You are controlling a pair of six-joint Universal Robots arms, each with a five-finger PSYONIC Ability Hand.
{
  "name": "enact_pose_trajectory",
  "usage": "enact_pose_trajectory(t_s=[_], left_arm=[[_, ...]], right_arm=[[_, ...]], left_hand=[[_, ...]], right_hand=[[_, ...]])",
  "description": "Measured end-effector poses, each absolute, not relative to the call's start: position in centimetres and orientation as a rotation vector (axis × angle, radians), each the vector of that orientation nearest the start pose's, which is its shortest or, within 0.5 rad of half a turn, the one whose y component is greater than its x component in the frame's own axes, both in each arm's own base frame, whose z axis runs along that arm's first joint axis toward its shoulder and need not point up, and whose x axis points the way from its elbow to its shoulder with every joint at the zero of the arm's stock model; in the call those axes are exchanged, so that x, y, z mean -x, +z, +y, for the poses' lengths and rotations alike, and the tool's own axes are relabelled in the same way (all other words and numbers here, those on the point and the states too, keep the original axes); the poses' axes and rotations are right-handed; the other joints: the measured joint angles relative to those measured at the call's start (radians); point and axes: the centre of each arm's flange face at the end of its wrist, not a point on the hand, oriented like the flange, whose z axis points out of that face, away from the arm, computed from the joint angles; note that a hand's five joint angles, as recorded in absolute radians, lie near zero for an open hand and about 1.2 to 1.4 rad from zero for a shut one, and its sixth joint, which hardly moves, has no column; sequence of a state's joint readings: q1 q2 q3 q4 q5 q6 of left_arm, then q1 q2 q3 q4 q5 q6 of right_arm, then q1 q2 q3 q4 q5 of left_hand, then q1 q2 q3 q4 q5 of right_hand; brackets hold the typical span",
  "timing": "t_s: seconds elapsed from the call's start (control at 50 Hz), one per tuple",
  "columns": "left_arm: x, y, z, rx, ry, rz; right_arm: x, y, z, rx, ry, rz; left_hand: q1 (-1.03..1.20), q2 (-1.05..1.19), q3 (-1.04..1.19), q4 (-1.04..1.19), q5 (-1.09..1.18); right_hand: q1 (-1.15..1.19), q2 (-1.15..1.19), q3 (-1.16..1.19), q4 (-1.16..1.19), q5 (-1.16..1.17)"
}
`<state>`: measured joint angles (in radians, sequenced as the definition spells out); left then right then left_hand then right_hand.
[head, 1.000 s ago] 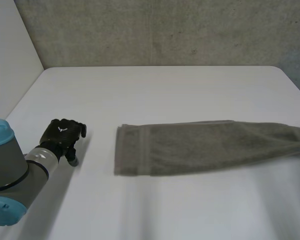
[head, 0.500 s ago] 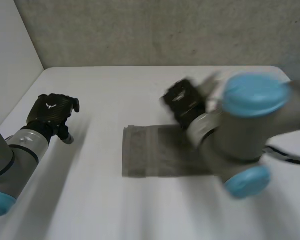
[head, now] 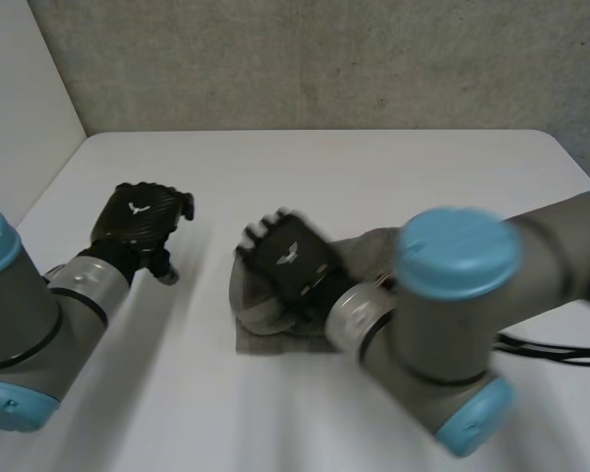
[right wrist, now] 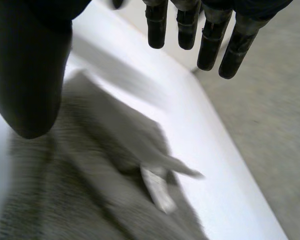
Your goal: Fold the towel.
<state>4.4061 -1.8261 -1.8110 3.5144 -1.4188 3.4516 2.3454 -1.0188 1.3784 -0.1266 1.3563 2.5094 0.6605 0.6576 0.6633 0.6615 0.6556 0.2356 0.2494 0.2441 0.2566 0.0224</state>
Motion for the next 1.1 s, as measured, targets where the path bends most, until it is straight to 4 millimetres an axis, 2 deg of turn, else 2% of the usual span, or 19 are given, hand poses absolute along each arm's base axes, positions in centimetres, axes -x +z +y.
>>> enact_pose_trajectory(t_s=[0.06, 0.14, 0.24, 0.34, 0.42, 0.5, 0.58, 0.7, 0.8, 0.84, 0.92, 0.98, 1.04, 1.1], left_arm=[[25.0, 19.5, -26.2, -0.944, -2.193, 2.254], [26.9, 20.1, -24.8, -1.018, -2.251, 2.242], [29.9, 21.1, -22.2, -1.131, -2.347, 2.242], [32.3, 21.3, -20.3, -1.216, -2.404, 2.271], [34.2, 20.6, -19.6, -1.267, -2.407, 2.301], [35.8, 19.1, -20.1, -1.275, -2.376, 2.32], [37.0, 17.3, -21.4, -1.241, -2.333, 2.331], [37.5, 15.2, -23.5, -1.168, -2.281, 2.341], [36.9, 13.8, -25.1, -1.099, -2.225, 2.358], [36.5, 13.4, -25.4, -1.079, -2.201, 2.364], [35.6, 12.9, -25.7, -1.027, -2.133, 2.351], [35.1, 12.7, -25.8, -0.993, -2.093, 2.326], [34.4, 12.8, -25.9, -0.943, -2.047, 2.288], [34.0, 12.8, -25.9, -0.913, -2.018, 2.271]], right_arm=[[-36.3, 20.7, -19.6, 1.452, -1.82, 1.672], [-33.5, 23.0, -21.5, 1.279, -1.872, 1.756], [-29.0, 24.1, -23.8, 1.091, -1.919, 1.902], [-26.0, 22.6, -24.4, 1.025, -1.883, 2.037], [-24.9, 20.8, -23.9, 1.021, -1.822, 2.115], [-24.4, 19.0, -23.2, 1.037, -1.754, 2.172], [-24.2, 17.5, -22.6, 1.059, -1.707, 2.205], [-24.1, 15.8, -22.6, 1.094, -1.679, 2.232], [-24.2, 14.0, -23.0, 1.134, -1.643, 2.279], [-24.1, 13.2, -23.2, 1.152, -1.626, 2.309], [-23.7, 12.0, -23.8, 1.199, -1.634, 2.387], [-23.5, 11.7, -24.1, 1.224, -1.662, 2.418], [-23.3, 11.7, -24.6, 1.256, -1.721, 2.44], [-23.2, 12.1, -25.1, 1.286, -1.788, 2.44]], left_hand=[[0.0, 0.0, 0.0, 0.0, -0.003], [0.0, 0.0, -0.001, 0.0, -0.003], [0.0, -0.001, -0.004, 0.0, -0.006], [0.0, -0.001, -0.004, 0.0, -0.007], [0.0, -0.001, -0.004, 0.0, -0.006], [0.0, -0.001, -0.004, 0.0, -0.006], [0.0, -0.001, -0.004, 0.0, -0.006], [0.0, 0.0, -0.004, 0.0, -0.004], [0.0, 0.001, -0.004, 0.0, -0.001], [0.0, 0.001, -0.004, 0.0, -0.001], [0.0, 0.001, -0.004, 0.0, 0.0], [0.0, 0.001, -0.004, 0.0, -0.001], [0.0, 0.001, -0.004, 0.0, -0.001], [0.0, 0.001, -0.004, 0.0, -0.001]], right_hand=[[-0.004, 0.0, 0.0, 0.0, -0.003], [-0.004, 0.0, 0.0, 0.0, -0.005], [-0.004, 0.0, 0.0, 0.0, -0.006], [-0.005, 0.0, 0.0, 0.0, -0.006], [-0.003, 0.0, 0.0, 0.0, 0.0], [0.016, 0.005, 0.005, 0.003, 0.056], [0.115, 0.092, 0.1, 0.085, 0.167], [0.202, 0.189, 0.202, 0.191, 0.262], [0.219, 0.202, 0.216, 0.204, 0.277], [0.289, 0.275, 0.284, 0.271, 0.338], [0.646, 0.619, 0.62, 0.625, 0.681], [0.71, 0.685, 0.705, 0.746, 0.795], [0.835, 0.877, 0.993, 1.001, 1.052], [0.854, 0.973, 1.096, 1.085, 1.139]])
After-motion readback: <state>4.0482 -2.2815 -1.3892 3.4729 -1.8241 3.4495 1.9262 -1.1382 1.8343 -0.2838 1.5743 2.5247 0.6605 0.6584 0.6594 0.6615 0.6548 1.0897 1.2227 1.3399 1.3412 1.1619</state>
